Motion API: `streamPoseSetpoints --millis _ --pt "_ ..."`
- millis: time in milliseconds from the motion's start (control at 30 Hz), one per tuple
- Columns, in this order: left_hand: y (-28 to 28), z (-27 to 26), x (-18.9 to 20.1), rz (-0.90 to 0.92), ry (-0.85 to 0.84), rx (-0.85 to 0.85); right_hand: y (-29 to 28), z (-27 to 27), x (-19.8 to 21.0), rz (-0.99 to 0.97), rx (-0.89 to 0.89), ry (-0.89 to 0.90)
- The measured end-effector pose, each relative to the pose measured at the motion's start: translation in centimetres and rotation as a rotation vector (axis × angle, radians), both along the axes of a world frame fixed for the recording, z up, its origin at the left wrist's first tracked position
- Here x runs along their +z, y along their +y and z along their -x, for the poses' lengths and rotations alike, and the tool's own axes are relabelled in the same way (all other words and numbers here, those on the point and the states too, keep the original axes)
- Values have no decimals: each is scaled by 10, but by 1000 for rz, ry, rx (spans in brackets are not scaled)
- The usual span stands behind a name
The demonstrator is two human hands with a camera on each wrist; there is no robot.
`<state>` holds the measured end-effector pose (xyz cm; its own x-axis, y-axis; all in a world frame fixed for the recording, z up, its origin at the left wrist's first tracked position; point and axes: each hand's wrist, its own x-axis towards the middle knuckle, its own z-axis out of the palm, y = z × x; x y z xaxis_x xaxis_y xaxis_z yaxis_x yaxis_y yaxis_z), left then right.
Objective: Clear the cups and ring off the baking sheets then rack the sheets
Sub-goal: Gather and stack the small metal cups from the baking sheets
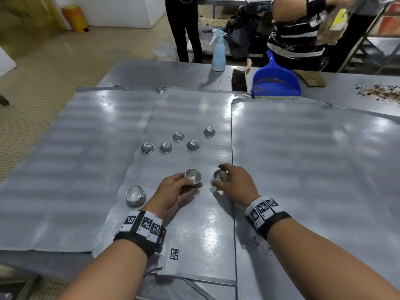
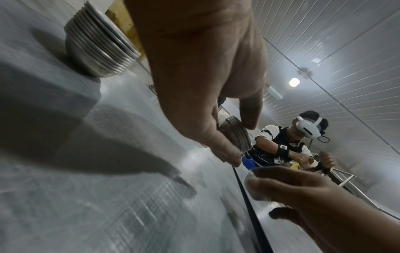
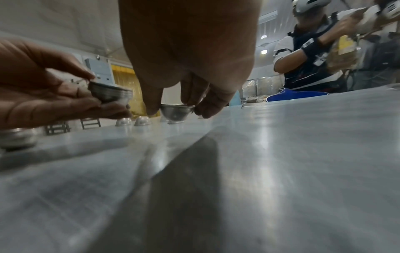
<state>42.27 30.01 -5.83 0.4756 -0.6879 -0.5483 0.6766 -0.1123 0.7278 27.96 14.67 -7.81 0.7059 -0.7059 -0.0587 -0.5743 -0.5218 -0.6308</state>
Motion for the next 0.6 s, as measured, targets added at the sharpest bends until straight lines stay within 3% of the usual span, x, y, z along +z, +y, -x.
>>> streamPoseSetpoints --millis 233,400,600 --pt "-4 3 5 60 69 41 11 -11 26 -116 -6 -315" --pt "-5 1 14 111 127 36 29 -21 39 -150 118 -299" --pt "2 -20 31 134 89 38 39 -43 42 -198 128 -344"
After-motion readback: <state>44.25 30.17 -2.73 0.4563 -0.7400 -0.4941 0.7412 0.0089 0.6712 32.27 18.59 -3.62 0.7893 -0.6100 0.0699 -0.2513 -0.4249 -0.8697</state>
